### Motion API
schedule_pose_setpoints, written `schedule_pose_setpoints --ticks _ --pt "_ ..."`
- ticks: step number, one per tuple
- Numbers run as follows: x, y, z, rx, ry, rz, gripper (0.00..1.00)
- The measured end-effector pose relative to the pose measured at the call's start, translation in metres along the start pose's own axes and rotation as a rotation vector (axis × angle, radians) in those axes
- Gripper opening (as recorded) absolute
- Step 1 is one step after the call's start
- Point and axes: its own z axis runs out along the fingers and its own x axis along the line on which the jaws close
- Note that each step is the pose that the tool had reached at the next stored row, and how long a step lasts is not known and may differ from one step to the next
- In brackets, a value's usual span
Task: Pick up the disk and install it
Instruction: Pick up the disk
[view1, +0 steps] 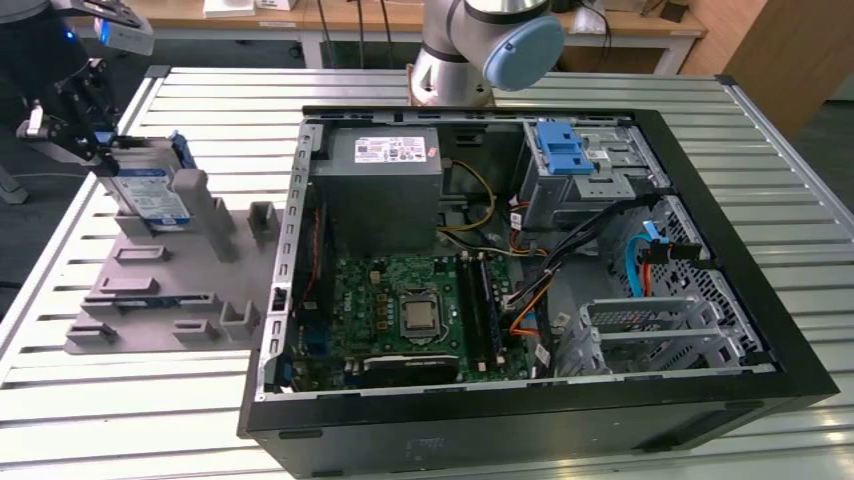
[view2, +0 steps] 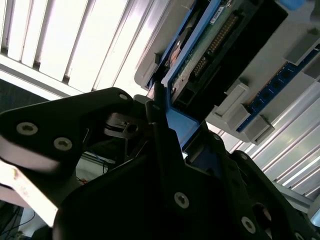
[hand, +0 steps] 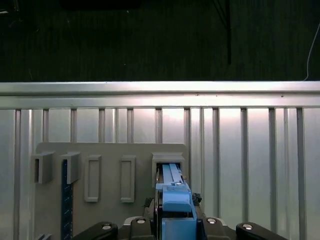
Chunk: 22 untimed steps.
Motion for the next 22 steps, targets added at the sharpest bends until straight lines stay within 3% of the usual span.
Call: schedule_pose_setpoints --ticks 9,10,12,15,16,22 --pt "0.0000 0.0000 0.0000 0.0000 0.0004 -0.010 0.38" --pt "0.0000 0.0000 0.0000 0.0000 0.0003 -0.010 0.44" --pt "0.0000 0.0000 0.0000 0.0000 0.0004 -0.010 0.44" --pt "0.0000 0.0000 0.0000 0.0000 0.0004 -0.011 0.43" --pt "0.0000 0.0000 0.0000 -0.0001 0.0004 -0.011 0.36" --pt "0.0000 0.0000 -0.0010 -0.0002 0.0004 -0.011 0.36"
